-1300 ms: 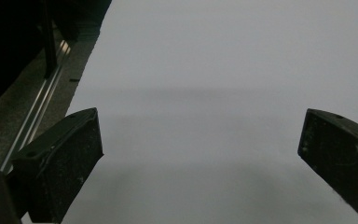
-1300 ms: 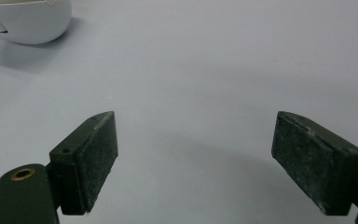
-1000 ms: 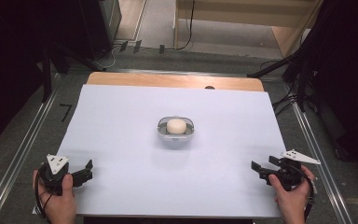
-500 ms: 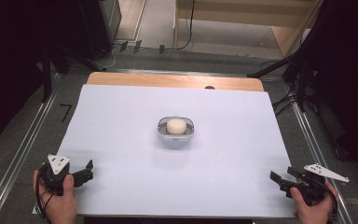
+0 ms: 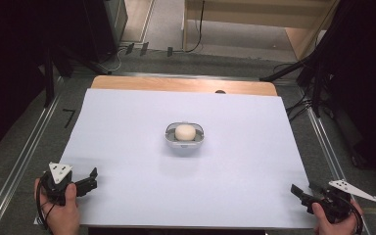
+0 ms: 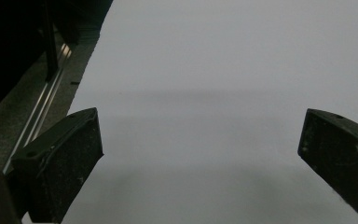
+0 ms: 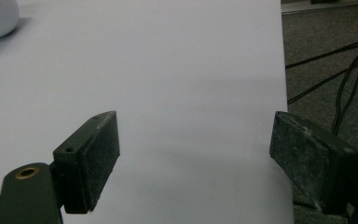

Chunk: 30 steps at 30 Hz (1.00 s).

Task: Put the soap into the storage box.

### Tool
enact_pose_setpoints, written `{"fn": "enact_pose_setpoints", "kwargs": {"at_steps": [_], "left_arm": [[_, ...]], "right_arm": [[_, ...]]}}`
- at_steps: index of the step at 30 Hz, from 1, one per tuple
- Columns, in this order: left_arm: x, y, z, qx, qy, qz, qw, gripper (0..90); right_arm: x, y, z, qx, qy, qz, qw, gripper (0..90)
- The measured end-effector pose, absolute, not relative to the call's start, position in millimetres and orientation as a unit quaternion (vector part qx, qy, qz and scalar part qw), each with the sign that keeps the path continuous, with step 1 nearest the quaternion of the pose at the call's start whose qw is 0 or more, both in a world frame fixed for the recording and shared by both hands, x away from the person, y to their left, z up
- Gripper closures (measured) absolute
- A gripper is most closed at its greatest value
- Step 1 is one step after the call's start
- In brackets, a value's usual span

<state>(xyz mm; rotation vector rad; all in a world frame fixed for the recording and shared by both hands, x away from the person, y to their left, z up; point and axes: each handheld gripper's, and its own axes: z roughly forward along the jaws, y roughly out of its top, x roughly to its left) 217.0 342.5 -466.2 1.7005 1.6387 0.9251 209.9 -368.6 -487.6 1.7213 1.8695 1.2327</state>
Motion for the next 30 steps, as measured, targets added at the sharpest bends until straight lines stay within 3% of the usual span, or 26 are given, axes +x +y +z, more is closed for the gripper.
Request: {"fn": "enact_pose_setpoints", "kwargs": {"at_steps": [30], "left_arm": [[217.1, 343.8, -466.1, 0.635, 0.622, 0.344, 0.301, 0.1]], "right_arm": [[210.2, -369.2, -493.4, 0.608, 0.646, 0.435, 0.155, 16.8]]}}
